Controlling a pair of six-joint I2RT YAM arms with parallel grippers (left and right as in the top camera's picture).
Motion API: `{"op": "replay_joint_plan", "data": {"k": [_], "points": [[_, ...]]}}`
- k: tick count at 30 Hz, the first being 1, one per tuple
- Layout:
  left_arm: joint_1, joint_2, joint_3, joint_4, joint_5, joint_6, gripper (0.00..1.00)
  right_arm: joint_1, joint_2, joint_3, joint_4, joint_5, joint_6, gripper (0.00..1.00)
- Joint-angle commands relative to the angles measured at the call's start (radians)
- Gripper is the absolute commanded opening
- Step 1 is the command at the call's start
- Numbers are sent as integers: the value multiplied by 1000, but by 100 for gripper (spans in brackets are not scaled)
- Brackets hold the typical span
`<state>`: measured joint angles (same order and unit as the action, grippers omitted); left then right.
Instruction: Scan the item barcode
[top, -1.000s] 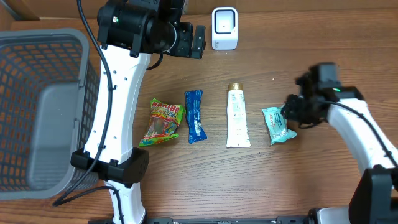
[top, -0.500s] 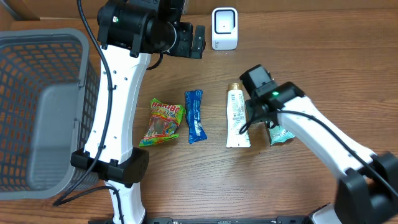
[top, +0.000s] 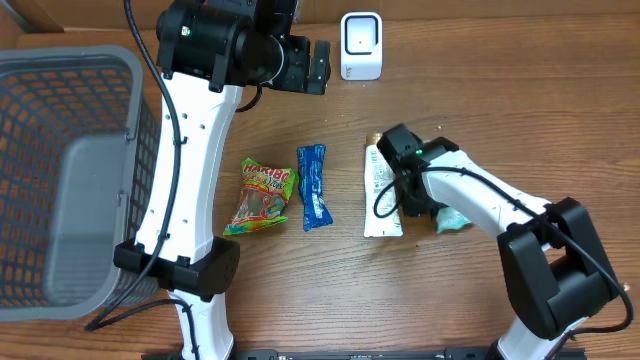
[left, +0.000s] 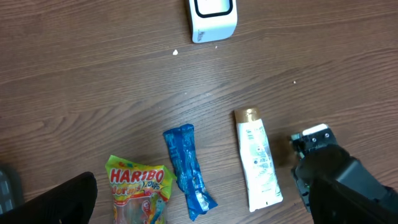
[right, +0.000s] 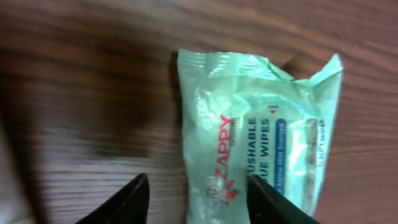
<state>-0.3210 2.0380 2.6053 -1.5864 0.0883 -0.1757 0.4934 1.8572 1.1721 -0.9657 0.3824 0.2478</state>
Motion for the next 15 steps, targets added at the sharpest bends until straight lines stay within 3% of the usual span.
{"op": "replay_joint_plan", "data": {"k": [1, 10, 15], "points": [[-2, 13, 0, 0, -11, 19, 100, 2, 3, -39, 14, 73, 19, 56], [-2, 13, 0, 0, -11, 19, 100, 2, 3, -146, 97, 70, 41, 55], [-2, 13, 0, 0, -11, 19, 100, 2, 3, -198, 162, 74, 41, 37]]}}
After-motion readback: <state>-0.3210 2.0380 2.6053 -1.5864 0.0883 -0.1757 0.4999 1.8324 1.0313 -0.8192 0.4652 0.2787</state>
